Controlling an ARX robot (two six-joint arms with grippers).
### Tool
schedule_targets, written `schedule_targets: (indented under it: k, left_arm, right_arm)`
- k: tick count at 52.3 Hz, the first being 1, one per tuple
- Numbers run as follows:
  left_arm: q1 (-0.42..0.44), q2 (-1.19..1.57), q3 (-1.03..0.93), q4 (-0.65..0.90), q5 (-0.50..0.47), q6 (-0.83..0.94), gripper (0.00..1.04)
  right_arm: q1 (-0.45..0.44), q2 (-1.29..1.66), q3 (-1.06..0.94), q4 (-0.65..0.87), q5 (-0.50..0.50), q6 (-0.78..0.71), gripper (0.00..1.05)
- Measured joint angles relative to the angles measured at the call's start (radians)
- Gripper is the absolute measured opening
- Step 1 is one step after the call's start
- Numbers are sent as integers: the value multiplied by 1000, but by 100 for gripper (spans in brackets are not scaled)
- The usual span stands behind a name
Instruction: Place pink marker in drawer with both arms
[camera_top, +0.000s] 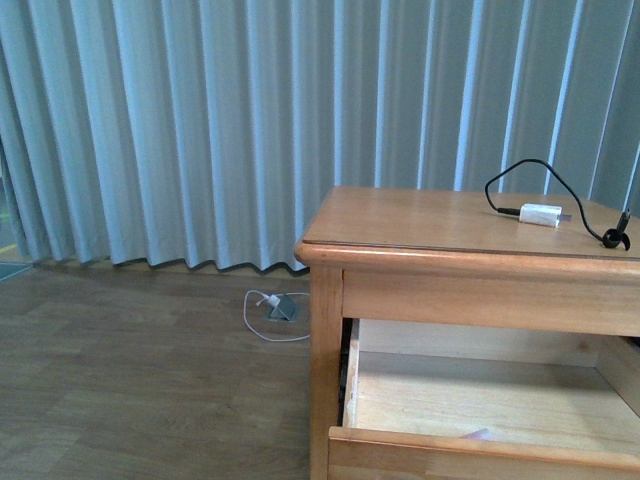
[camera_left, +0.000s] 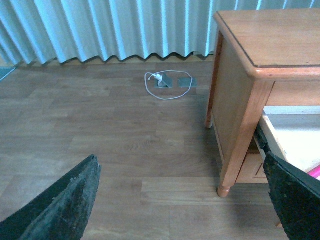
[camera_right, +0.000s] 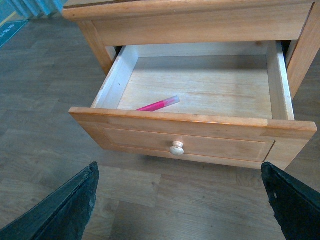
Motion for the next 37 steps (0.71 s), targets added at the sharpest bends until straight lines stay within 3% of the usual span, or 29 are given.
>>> schedule_targets:
  k: [14,21,30,37]
  left_arm:
    - [22,-106,-49,-32,-12,-55,98]
    - [54,-155,-136,85,37,-52,74]
    - [109,-248,-259,101,90,-51,32]
    - [198,-304,-309,101,186,-49,9]
  right_arm:
    - [0,0,0,0,0,0,96]
    - [0,0,0,0,0,0,96]
    - [0,0,0,0,0,0,96]
    - [0,0,0,0,0,0,96]
